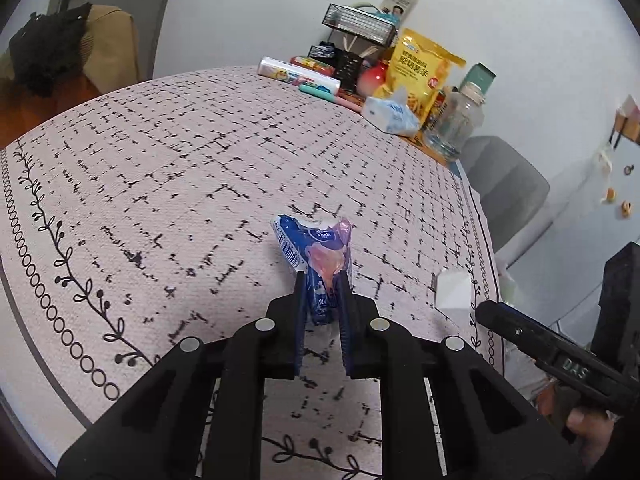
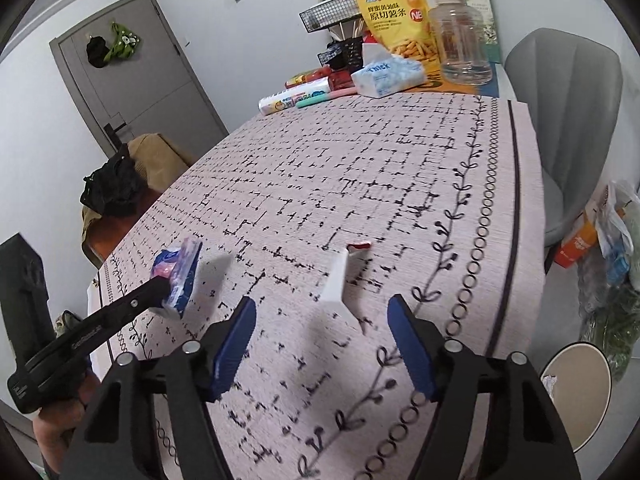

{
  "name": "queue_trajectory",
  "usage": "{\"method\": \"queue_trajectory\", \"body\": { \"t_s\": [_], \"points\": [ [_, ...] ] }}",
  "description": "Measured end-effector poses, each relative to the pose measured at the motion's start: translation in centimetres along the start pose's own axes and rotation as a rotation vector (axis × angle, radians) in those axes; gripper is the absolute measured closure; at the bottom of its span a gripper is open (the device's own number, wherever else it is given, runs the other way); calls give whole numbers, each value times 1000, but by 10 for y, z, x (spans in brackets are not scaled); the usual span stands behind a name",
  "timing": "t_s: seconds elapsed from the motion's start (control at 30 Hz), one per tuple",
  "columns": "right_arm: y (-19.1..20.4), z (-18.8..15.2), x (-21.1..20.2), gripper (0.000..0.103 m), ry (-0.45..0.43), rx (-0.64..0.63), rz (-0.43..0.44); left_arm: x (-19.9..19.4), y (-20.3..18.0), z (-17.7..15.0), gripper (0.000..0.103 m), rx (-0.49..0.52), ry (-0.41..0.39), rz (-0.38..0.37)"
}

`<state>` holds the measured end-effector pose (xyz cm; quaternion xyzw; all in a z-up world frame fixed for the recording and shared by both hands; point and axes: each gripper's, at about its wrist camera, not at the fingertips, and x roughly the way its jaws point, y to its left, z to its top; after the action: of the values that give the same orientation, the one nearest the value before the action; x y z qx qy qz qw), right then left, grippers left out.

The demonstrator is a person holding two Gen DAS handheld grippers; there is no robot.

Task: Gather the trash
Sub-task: 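Close the right gripper on the small white paper strip, then carry the tissue pack in the left gripper and paper strip in the right over the bin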

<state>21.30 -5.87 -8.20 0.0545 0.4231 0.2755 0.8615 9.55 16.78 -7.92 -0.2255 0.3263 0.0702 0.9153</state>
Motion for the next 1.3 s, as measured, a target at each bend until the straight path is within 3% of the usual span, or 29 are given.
{"method": "queue_trajectory", "body": {
  "t_s": [0.13, 0.2, 0.23, 0.33, 0.73, 1.3],
  "points": [
    [-1, 6, 11, 39, 11, 10, -1, 2, 4, 0, 88, -5, 1, 2],
    [-4, 8, 19, 46, 30, 27, 3, 5, 2, 0, 88, -2, 3, 2],
    [-5, 9, 23, 53, 43, 37, 8, 5, 1, 0, 88, 1, 3, 3],
    [-4, 10, 32, 96, 75, 19, 6, 7, -7, 1, 88, 13, 7, 7],
    [-9, 0, -22, 98, -37, -56, 55, 5, -60, -1, 88, 109, -1, -4],
    [-92, -12, -101, 98, -167, 59, -29, 5, -159, -7, 88, 263, 8, -98]
  ]
}}
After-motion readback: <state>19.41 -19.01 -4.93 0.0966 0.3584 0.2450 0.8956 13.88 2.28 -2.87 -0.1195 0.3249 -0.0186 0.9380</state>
